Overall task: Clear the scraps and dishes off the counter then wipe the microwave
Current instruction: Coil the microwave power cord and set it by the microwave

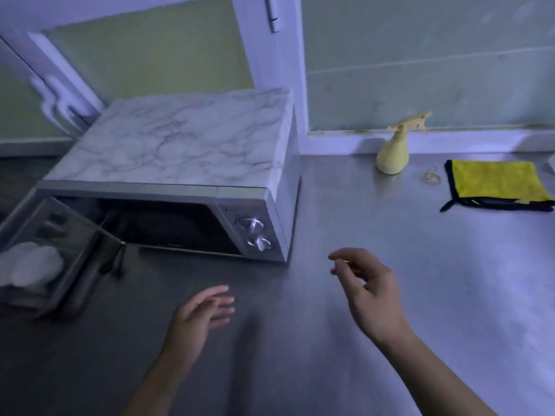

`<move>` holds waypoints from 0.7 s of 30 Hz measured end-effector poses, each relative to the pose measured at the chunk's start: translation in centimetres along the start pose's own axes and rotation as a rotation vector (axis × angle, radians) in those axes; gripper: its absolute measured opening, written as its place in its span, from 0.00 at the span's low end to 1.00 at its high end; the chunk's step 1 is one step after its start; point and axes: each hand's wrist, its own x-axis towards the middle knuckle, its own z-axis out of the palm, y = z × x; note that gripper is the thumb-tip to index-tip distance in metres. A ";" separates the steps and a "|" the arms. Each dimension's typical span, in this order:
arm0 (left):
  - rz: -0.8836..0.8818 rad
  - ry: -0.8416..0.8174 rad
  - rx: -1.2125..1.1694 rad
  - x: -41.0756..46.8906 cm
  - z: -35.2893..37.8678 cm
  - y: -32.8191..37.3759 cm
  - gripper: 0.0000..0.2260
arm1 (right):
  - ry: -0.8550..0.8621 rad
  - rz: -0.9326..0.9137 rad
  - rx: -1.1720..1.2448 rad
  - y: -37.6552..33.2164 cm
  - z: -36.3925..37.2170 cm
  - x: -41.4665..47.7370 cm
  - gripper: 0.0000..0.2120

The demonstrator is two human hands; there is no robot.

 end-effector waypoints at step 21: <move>0.072 0.099 0.804 23.8 -32.2 -3.4 0.04 | 0.053 -0.063 -0.162 -8.5 31.8 -8.6 0.16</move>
